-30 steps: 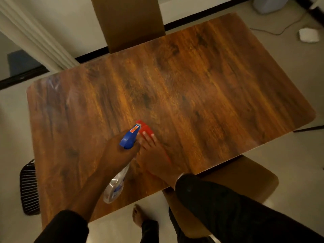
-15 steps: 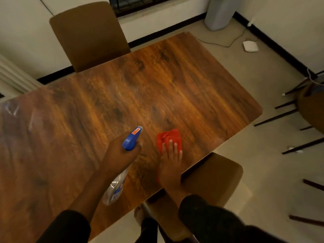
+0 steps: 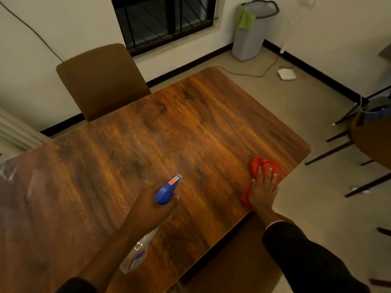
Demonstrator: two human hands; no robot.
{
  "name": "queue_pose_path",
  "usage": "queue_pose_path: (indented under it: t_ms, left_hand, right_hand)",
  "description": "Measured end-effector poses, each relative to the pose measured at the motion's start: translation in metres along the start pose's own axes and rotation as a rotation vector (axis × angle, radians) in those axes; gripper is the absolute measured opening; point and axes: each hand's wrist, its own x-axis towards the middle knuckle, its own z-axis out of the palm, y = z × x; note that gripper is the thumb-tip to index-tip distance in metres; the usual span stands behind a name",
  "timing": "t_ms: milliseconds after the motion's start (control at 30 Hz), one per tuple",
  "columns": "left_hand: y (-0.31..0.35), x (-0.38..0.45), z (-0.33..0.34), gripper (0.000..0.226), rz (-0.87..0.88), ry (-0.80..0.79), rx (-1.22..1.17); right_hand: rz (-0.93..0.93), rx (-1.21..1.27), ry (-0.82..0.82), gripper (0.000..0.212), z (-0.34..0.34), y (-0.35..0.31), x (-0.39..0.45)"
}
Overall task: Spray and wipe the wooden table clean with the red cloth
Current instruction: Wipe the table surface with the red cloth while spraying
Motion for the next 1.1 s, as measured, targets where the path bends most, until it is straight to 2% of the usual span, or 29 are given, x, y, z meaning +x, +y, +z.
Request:
queue_pose_path:
  t_ms: [67,133,233,467,567,767,833,900,1033,1100]
  left_hand:
    - [-0.001,0.008,0.001,0.022,-0.029,0.013,-0.007]
    - [0.006,0.021,0.008,0.019,-0.040,0.016,0.016]
    - [0.021,0.045,0.025,0.017,-0.029,-0.008,0.073]
    - [0.039,0.090,0.057,0.018,-0.017,-0.042,0.119]
    - [0.042,0.106,0.068,0.022,-0.068,-0.007,0.139]
    - [0.038,0.120,0.058,0.012,-0.054,0.007,0.103]
    - [0.037,0.125,0.055,0.010,-0.060,0.038,0.122]
    - [0.035,0.135,0.054,0.009,-0.059,0.036,0.131]
    - [0.035,0.147,0.057,0.017,-0.003,0.016,0.124]
    - [0.036,0.147,0.059,0.016,0.008,0.024,0.101]
  right_hand:
    - [-0.049,-0.037,0.004,0.063,0.021,-0.014,-0.023]
    - [-0.186,-0.076,-0.022,0.065,0.046,-0.019,-0.055]
    - [-0.304,-0.106,-0.120,0.061,0.046,-0.005,-0.045]
    - [-0.007,-0.017,-0.002,0.059,-0.049,0.042,0.099]
    - [0.114,0.058,0.014,0.059,-0.082,0.057,0.162]
    - [0.195,0.064,0.053,0.060,-0.091,0.036,0.226]
    - [0.120,0.043,0.038,0.059,-0.082,0.005,0.237]
    - [-0.039,-0.014,0.025,0.058,-0.065,-0.034,0.239]
    - [-0.572,-0.213,-0.048,0.055,-0.012,-0.112,0.202]
    - [-0.801,-0.305,-0.098,0.054,0.009,-0.121,0.192]
